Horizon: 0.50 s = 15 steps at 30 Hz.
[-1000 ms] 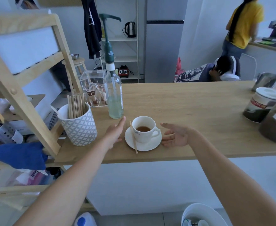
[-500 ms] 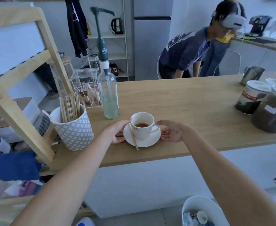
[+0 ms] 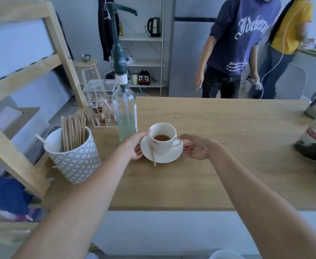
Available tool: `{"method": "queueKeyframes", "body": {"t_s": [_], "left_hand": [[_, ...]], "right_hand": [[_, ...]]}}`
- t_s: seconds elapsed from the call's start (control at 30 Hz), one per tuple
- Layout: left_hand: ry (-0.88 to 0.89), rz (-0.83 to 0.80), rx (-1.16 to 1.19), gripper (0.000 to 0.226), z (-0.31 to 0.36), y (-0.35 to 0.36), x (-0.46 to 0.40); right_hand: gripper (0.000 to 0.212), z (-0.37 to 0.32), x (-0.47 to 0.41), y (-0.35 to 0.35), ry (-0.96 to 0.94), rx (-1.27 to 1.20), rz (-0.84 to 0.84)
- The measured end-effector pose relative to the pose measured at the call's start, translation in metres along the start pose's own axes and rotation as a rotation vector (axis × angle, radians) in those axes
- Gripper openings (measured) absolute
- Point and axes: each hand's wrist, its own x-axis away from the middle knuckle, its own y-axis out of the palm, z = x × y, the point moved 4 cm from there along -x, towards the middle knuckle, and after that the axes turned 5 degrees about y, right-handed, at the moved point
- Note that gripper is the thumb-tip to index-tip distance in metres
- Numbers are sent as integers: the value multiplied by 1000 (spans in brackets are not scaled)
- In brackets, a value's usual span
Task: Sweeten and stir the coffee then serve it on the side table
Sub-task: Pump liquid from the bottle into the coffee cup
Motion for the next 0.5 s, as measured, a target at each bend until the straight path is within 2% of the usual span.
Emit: {"method": "queueKeyframes", "body": {"t_s": [0.33, 0.5], "left_hand": [[69, 100, -3, 50, -4, 7, -14], [143, 127, -63, 60, -5, 6, -18]], "right_hand": [[36, -8, -22, -1, 23, 35, -38], [38, -10, -22, -2, -25, 217, -6]]}}
